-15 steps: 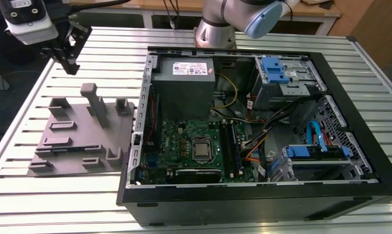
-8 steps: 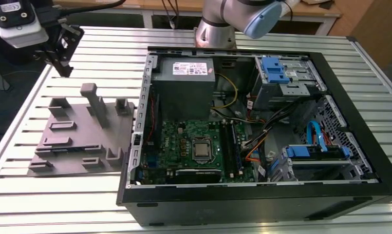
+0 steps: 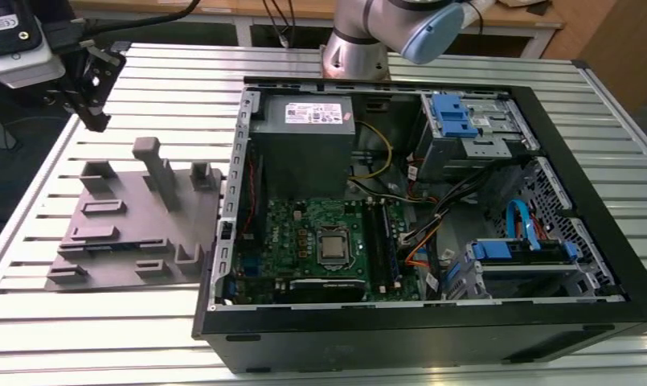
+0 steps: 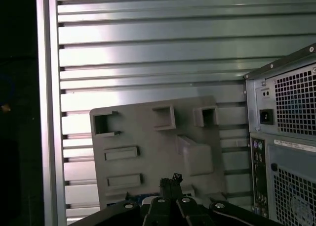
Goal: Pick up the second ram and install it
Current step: 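Reach for the second ram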
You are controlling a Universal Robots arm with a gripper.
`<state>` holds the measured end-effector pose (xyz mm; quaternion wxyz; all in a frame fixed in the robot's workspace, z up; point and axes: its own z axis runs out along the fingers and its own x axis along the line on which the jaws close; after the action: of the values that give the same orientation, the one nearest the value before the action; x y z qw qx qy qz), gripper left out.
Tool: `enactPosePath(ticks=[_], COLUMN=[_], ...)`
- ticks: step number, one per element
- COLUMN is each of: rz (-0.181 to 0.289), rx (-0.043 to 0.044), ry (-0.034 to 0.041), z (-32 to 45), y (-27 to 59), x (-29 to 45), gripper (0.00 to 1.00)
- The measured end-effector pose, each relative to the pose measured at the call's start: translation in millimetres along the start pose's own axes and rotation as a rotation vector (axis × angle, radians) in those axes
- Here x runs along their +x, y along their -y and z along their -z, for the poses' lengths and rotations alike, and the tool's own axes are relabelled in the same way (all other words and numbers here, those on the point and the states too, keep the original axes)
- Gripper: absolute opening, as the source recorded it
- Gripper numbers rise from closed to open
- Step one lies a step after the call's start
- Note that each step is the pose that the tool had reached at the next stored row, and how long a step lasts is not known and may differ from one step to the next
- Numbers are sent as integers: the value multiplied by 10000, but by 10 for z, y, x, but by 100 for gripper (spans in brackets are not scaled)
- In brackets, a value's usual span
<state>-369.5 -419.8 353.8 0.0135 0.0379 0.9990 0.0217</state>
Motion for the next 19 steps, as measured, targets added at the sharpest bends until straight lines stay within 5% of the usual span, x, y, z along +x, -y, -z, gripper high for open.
enactPosePath(ticks=[10, 19], rz=[0, 0], rx=[-1, -1], ry=[1, 1], z=[-164, -322], y=[28, 134], x=[160, 196], gripper=[11, 11])
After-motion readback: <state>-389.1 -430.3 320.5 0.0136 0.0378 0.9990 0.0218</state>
